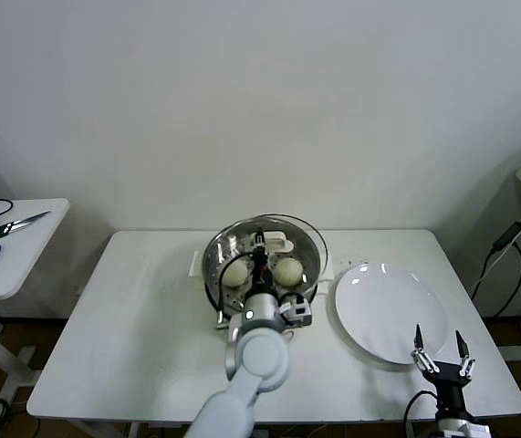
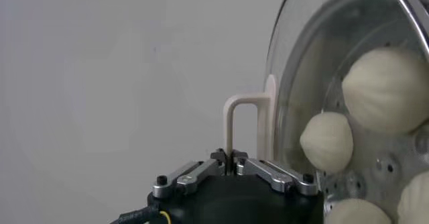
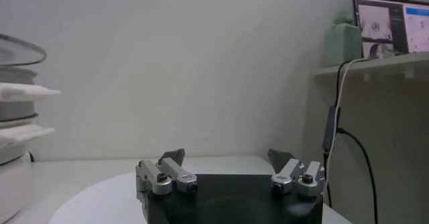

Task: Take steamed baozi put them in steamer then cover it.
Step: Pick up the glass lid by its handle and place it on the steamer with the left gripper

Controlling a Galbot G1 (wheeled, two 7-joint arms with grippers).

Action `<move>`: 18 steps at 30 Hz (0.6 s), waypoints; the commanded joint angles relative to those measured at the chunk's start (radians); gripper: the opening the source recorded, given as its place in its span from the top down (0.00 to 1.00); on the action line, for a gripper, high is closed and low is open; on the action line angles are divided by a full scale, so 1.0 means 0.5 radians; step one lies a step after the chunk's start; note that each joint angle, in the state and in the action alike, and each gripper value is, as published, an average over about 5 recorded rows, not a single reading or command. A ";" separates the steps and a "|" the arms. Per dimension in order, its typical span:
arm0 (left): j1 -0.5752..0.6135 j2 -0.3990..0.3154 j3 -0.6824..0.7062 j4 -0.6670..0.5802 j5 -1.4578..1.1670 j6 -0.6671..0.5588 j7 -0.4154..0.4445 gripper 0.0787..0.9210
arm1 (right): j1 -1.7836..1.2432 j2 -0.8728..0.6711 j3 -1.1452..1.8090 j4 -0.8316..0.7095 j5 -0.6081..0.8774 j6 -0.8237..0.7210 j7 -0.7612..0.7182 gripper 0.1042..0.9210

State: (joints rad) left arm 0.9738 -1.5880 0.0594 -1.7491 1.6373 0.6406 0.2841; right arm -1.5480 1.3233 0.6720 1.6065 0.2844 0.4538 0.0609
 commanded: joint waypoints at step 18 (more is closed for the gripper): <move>0.013 0.046 -0.053 0.096 0.047 -0.049 -0.057 0.93 | 0.004 0.006 0.007 0.006 0.012 0.026 0.004 0.12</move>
State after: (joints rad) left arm 0.9827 -1.5683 0.0333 -1.7087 1.6601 0.6162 0.2560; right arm -1.5470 1.3249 0.6756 1.6079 0.2896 0.4648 0.0624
